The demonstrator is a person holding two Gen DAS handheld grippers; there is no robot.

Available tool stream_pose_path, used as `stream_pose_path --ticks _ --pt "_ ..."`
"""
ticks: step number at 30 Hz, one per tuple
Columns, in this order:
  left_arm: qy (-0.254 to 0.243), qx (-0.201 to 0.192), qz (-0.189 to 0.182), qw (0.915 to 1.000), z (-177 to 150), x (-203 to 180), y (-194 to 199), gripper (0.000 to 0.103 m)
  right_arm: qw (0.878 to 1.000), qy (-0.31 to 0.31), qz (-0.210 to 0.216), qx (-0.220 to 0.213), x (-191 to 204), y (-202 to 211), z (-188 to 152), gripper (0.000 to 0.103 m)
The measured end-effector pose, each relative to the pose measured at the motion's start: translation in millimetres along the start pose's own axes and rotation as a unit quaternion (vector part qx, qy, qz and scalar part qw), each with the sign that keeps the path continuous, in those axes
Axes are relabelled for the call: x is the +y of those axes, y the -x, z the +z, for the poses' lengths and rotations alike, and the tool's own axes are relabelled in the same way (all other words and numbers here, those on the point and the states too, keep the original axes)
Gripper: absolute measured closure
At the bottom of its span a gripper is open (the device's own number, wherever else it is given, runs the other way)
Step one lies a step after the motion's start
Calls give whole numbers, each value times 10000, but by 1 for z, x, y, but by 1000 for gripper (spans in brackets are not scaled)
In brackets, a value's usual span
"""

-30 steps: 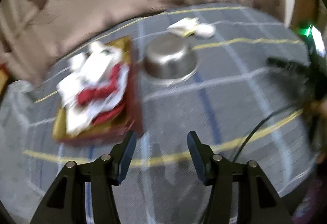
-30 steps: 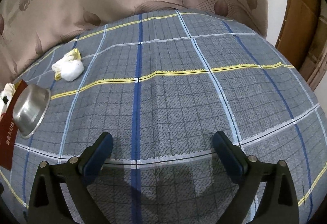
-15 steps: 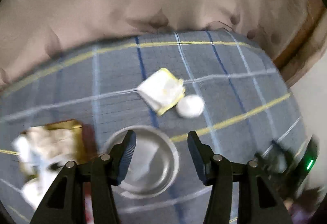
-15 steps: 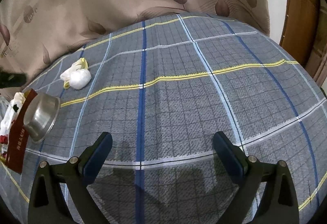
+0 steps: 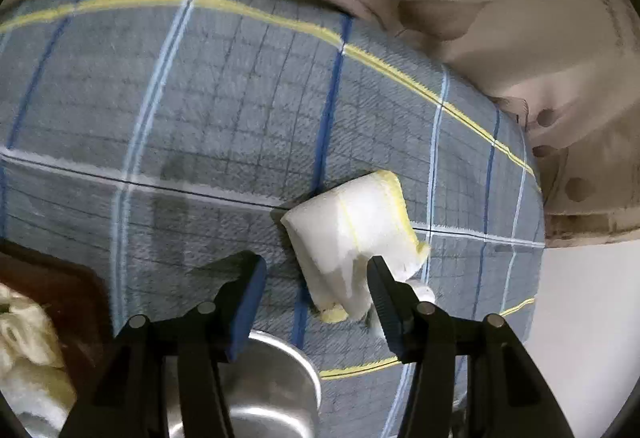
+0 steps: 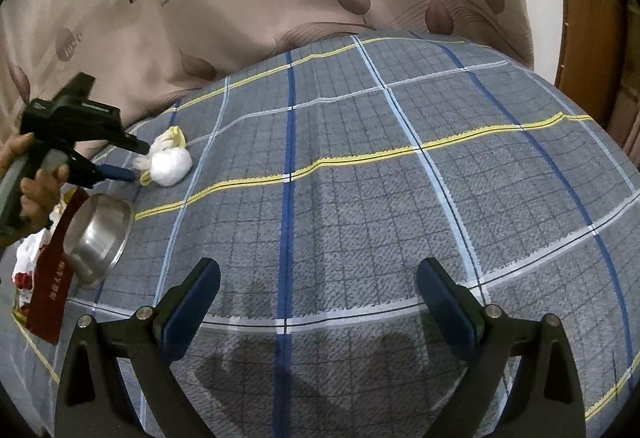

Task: Organize soft objects
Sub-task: 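Reach the left gripper to the yellow-trimmed white cloth and grasp it, then lift the yellow-trimmed cloth with the left gripper toward the tin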

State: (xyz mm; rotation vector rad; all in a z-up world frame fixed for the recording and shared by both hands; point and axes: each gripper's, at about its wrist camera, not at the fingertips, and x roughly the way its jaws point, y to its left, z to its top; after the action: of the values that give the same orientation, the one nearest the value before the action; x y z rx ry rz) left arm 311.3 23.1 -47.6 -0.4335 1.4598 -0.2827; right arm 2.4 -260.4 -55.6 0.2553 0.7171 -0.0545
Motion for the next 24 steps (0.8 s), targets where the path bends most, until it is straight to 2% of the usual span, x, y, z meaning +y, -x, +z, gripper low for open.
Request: stream_pose_path --ticks 4,7,9,11,12,13,17,20,22,24 --pt "210 -98 -336 9992 8 2 -1 47 10000 -37 46 -27 -1 0 0 5" --pt "614 -89 -747 9953 8 2 -8 46 9999 -53 77 -39 -1 0 0 5" --pt "600 -113 -861 9944 7 -4 -11 46 9999 -62 87 -47 -1 1 0 5" --pt "308 -178 -849 9958 6 -13 -13 48 9999 -111 106 -71 -2 2 0 5" --pt "212 -239 -748 9967 4 -17 -12 68 9998 -137 108 -77 -3 2 0 5" --pt "110 -262 -612 9977 2 -21 -13 79 9998 -163 118 -84 -4 2 0 5" --pt "33 -424 -508 9978 -3 -25 -13 80 9997 -205 130 -97 -4 3 1 5" --pt "-171 -819 -455 9954 -12 -32 0 82 9996 -211 135 -98 -4 3 1 5" --pt "-132 -1043 -637 9924 -17 -33 14 82 9996 -233 150 -105 -5 3 1 5" --pt "-181 -1279 -550 9901 -21 -34 29 82 9994 -271 158 -114 -7 3 1 5"
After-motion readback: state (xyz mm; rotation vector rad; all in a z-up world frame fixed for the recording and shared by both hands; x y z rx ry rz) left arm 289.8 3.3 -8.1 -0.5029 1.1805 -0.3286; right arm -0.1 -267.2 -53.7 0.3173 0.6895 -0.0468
